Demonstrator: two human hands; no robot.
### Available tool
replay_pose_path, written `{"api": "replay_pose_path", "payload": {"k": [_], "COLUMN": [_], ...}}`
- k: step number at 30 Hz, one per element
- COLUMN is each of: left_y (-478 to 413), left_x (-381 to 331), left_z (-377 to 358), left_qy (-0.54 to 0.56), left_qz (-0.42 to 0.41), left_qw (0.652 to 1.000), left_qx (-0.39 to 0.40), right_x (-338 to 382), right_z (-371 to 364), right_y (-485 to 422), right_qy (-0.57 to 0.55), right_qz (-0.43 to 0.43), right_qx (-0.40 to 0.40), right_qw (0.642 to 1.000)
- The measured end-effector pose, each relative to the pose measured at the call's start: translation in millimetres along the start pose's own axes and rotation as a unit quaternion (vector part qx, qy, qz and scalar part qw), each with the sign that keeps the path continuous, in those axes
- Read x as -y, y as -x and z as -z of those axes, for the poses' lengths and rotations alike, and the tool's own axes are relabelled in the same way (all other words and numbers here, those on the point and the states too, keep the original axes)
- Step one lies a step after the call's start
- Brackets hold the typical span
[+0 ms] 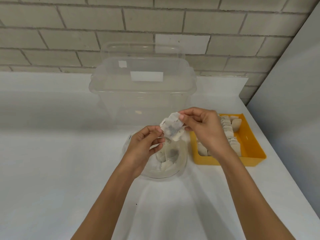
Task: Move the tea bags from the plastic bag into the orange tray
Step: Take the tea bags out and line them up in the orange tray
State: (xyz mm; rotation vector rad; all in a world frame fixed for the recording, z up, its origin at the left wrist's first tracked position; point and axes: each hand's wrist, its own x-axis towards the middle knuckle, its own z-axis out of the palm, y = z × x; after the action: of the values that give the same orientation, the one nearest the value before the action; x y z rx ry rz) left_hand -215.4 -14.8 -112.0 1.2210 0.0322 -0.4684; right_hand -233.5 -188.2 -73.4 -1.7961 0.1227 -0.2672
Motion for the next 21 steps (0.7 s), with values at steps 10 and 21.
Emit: {"api": "replay_pose_path", "payload": {"k": [10,21], "left_y": [-4.2,-8.0], "left_x": [-17.4,-15.3], "left_z": [-19.0,-21.7], "left_qy": [0.234,0.104], "left_qz": [0.081,0.050], "left_qw": [0.967,0.992], "left_qx": [0.063,0.049], "right_x": [28.4,50.2], "right_z": [4.3,33.2], "right_y": [-14.6,-20.4], "right_qy": [0.094,0.208], "right_qz": [0.061,0.122], "right_qx": [0.017,0.069], "right_qw": [0.994,0.968]}}
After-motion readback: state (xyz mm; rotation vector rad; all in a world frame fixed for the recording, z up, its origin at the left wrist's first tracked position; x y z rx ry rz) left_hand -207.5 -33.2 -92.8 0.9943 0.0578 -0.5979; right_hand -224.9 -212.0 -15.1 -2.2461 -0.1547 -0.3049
